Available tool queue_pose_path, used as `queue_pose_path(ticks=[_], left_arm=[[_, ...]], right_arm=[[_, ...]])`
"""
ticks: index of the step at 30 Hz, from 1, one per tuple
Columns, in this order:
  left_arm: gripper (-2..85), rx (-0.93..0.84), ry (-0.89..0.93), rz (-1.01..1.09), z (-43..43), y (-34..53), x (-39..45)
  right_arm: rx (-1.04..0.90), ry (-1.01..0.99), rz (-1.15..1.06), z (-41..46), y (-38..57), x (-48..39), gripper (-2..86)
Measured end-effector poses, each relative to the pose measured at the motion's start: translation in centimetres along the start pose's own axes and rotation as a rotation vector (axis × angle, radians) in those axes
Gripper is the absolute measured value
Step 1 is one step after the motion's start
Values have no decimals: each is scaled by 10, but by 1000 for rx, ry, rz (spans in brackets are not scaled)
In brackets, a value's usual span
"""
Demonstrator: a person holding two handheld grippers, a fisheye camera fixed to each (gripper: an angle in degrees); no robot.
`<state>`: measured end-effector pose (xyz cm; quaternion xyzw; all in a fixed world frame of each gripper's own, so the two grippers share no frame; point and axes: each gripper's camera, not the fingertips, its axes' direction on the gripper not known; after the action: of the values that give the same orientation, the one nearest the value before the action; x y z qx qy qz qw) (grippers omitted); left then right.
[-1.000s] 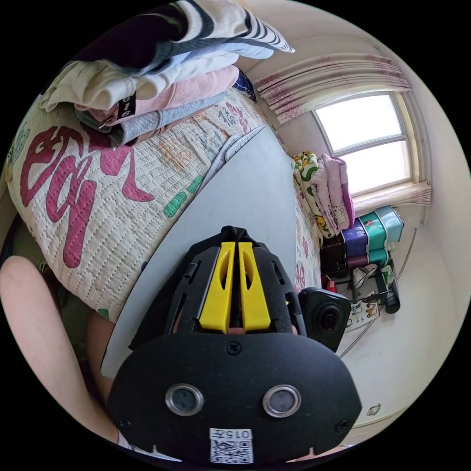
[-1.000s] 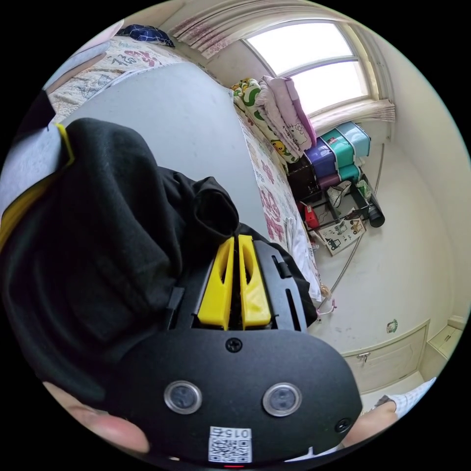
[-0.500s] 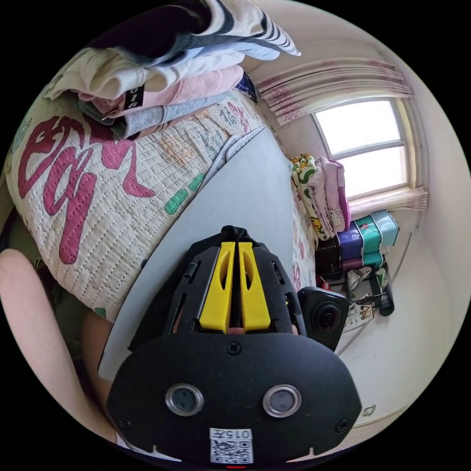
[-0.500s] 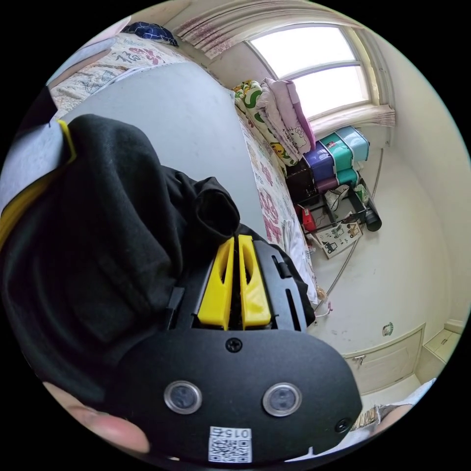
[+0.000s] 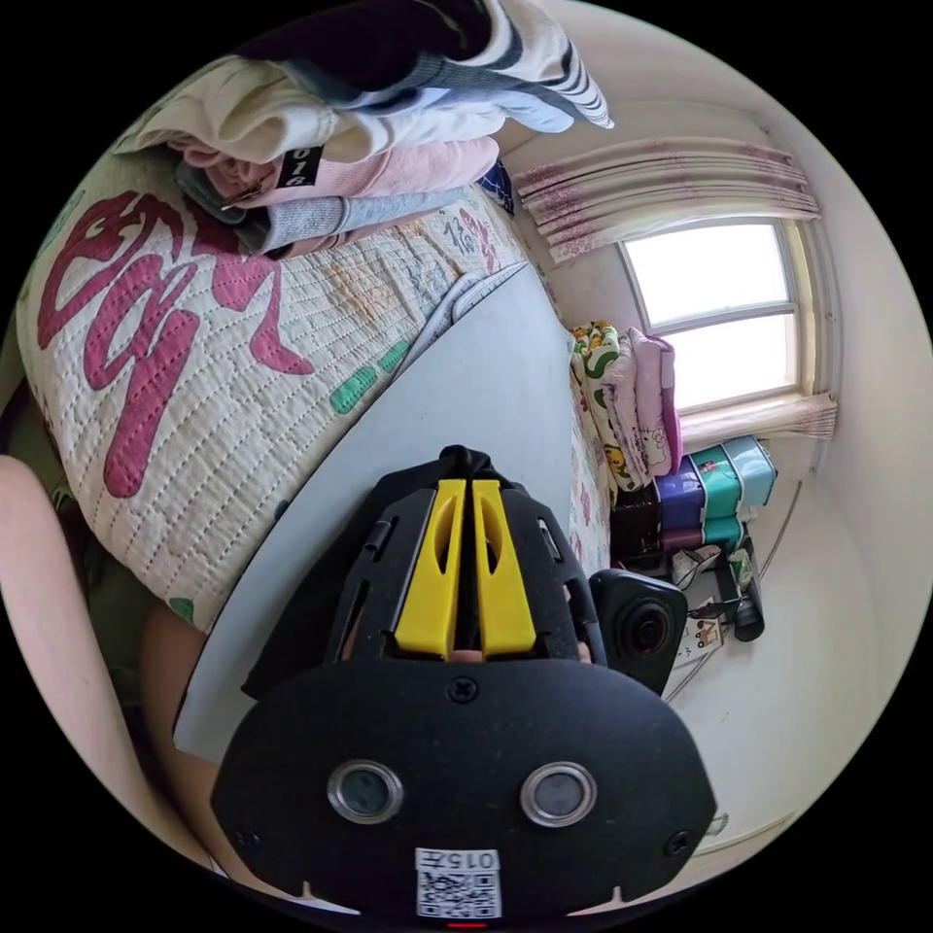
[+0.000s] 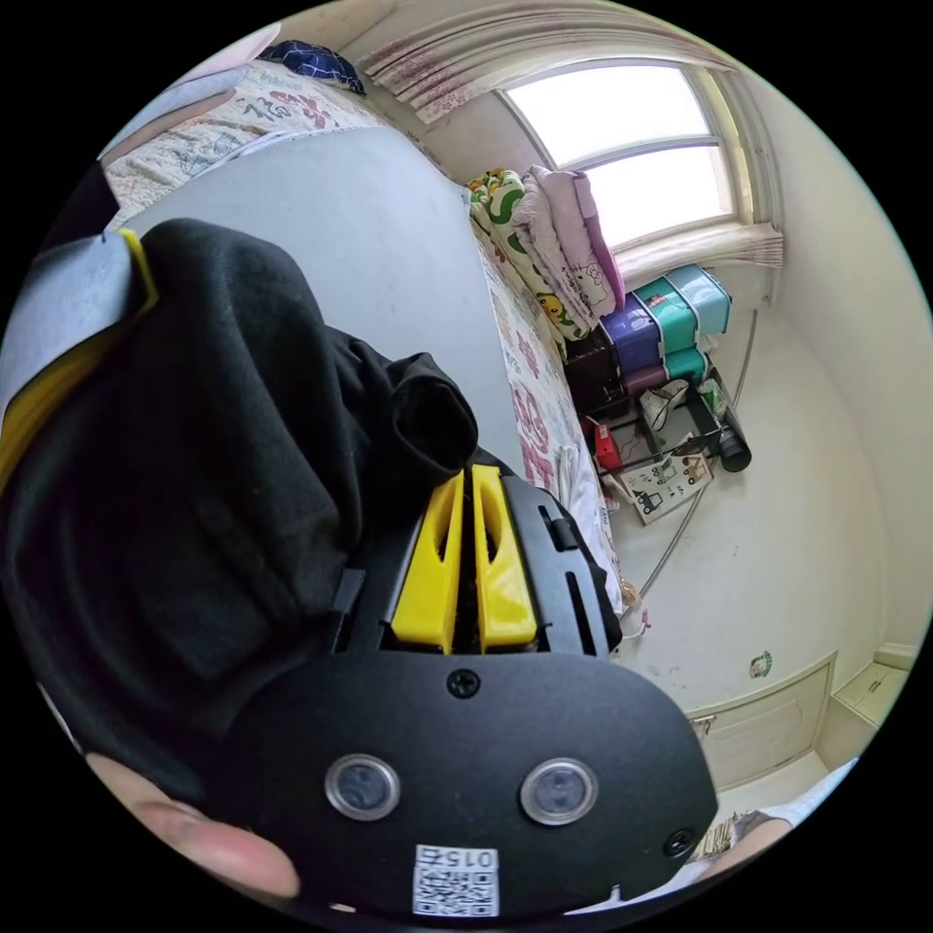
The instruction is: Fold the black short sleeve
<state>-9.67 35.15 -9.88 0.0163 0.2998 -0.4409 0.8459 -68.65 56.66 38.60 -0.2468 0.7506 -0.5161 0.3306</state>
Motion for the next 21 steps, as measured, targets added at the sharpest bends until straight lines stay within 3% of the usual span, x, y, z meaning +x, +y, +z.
queue_pose_path(ticks=[21], left_arm=[[-5,5,44,-12,5,-1,-12]], right_arm=[[14,29,-8,-13,2,-12,4]])
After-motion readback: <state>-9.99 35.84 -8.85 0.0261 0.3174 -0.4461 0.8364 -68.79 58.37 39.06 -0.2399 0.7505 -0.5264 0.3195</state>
